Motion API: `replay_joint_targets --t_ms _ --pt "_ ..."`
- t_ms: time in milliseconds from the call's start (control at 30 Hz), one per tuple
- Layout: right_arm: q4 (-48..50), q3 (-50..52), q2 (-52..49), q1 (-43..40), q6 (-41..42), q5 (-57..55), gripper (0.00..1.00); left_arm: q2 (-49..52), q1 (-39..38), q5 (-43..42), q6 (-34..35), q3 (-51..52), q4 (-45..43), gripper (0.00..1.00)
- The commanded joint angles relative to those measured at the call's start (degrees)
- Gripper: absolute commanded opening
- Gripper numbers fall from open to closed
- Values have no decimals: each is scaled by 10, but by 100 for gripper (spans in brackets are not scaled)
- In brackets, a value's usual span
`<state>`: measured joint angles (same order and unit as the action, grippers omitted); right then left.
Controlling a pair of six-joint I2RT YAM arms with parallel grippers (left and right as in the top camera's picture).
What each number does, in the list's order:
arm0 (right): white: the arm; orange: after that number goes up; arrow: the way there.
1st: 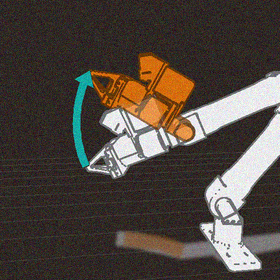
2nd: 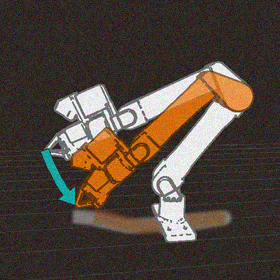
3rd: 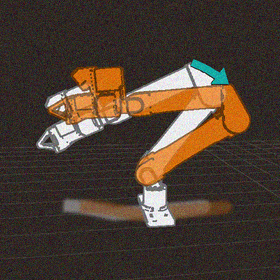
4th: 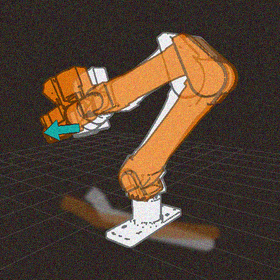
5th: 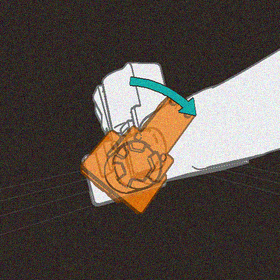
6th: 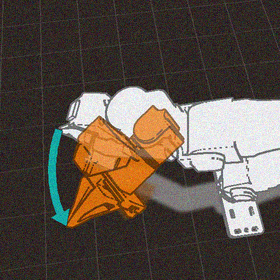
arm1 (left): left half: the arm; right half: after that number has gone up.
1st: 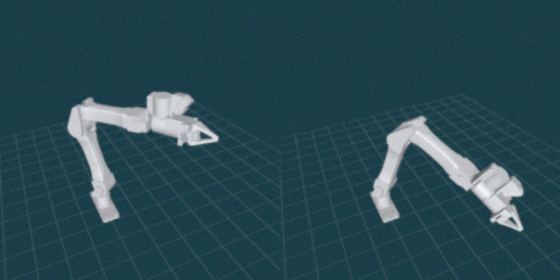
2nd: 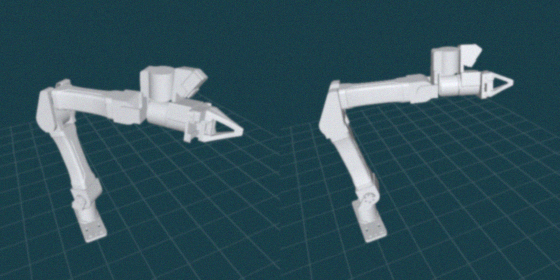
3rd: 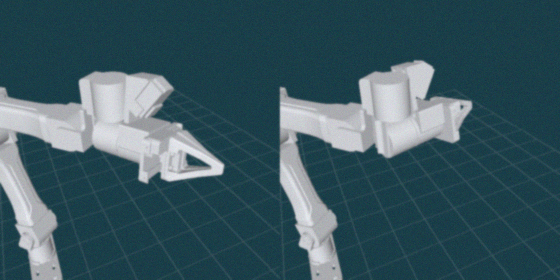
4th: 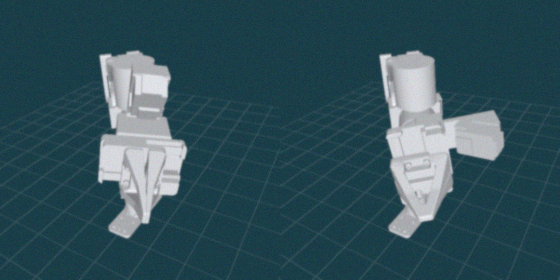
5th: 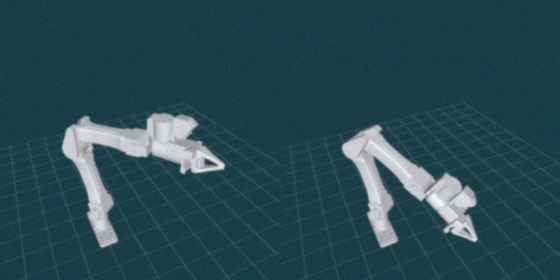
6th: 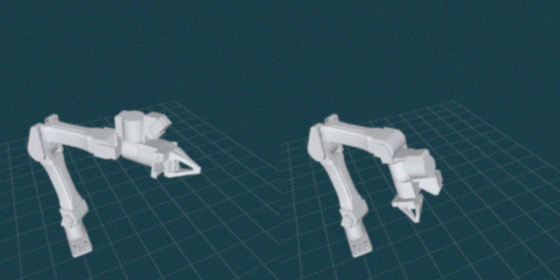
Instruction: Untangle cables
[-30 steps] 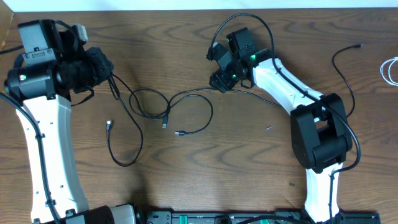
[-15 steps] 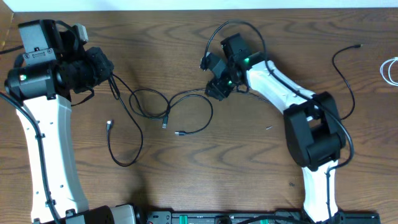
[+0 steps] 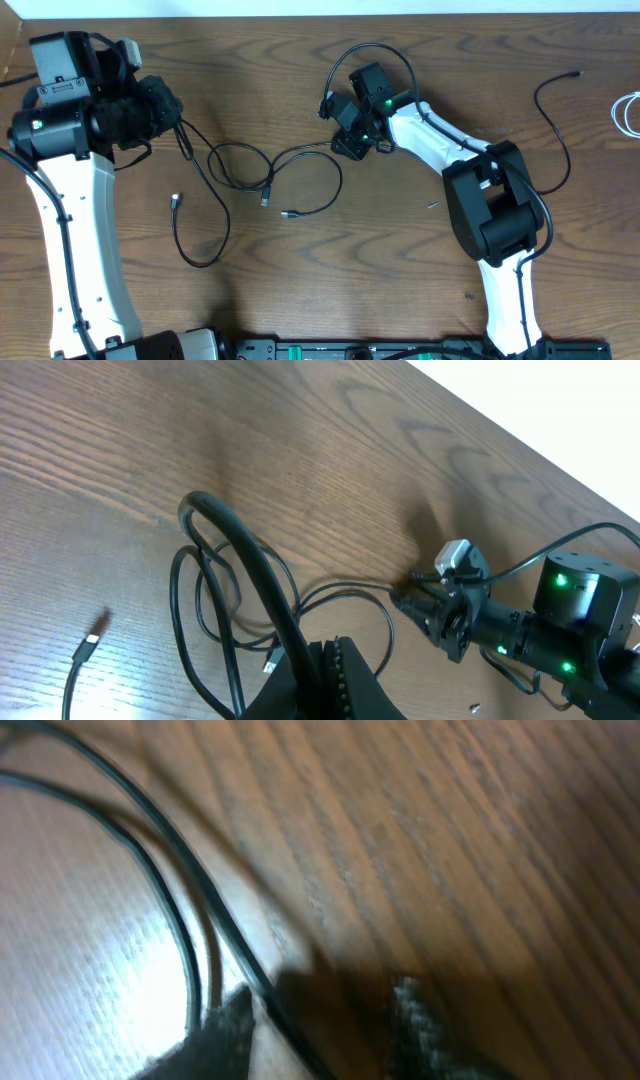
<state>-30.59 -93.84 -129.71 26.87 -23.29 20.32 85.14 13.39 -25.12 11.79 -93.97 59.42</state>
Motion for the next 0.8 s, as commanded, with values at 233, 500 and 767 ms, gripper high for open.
replay_joint_targets --t_ms 233,500,767 --pt "-9 -33 0 -4 125 -6 1 8 -1 3 -2 8 1 7" --pt "9 -111 115 -24 225 183 1 9 -2 3 -2 8 5 8" --pt "95 -123 240 -44 327 268 1 21 -3 3 -2 13 12 7"
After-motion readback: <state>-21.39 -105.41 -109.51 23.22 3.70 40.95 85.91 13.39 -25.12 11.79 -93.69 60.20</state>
